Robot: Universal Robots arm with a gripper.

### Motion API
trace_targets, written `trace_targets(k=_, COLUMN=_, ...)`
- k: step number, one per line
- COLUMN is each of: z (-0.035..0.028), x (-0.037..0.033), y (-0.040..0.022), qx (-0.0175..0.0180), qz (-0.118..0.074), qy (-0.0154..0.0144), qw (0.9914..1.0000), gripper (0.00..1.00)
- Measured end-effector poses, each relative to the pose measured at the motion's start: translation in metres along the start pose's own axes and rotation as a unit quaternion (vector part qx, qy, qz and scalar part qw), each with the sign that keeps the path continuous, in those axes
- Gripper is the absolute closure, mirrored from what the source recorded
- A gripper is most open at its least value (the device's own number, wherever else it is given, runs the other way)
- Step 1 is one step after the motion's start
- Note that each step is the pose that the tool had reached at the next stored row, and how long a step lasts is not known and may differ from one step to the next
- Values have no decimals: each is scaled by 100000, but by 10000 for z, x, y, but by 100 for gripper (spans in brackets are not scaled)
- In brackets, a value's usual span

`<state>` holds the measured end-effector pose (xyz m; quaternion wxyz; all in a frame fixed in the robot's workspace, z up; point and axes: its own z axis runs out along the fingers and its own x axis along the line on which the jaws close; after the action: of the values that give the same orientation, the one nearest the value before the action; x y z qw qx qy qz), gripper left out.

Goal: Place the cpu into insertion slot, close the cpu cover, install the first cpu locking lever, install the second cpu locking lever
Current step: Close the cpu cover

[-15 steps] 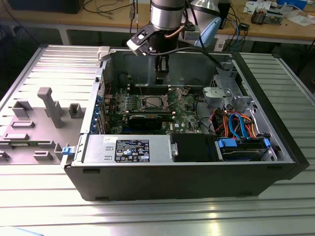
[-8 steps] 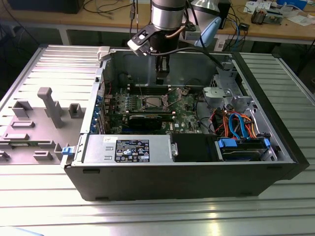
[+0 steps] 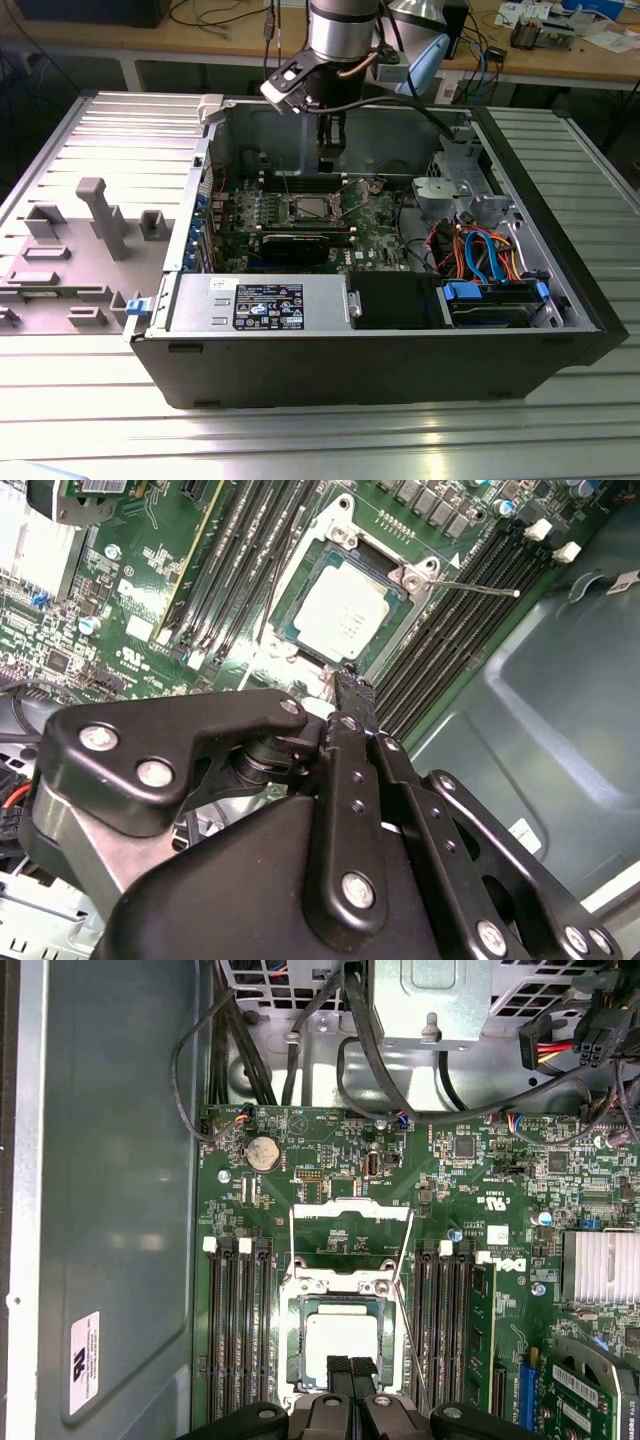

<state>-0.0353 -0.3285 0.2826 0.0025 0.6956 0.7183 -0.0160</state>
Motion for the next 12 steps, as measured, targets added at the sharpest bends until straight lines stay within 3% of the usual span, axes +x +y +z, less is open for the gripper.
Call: trace_targets(k=12, z=5, x=-1, y=27, qx=-1, qz=0, qy=1, qw=100000, gripper=89)
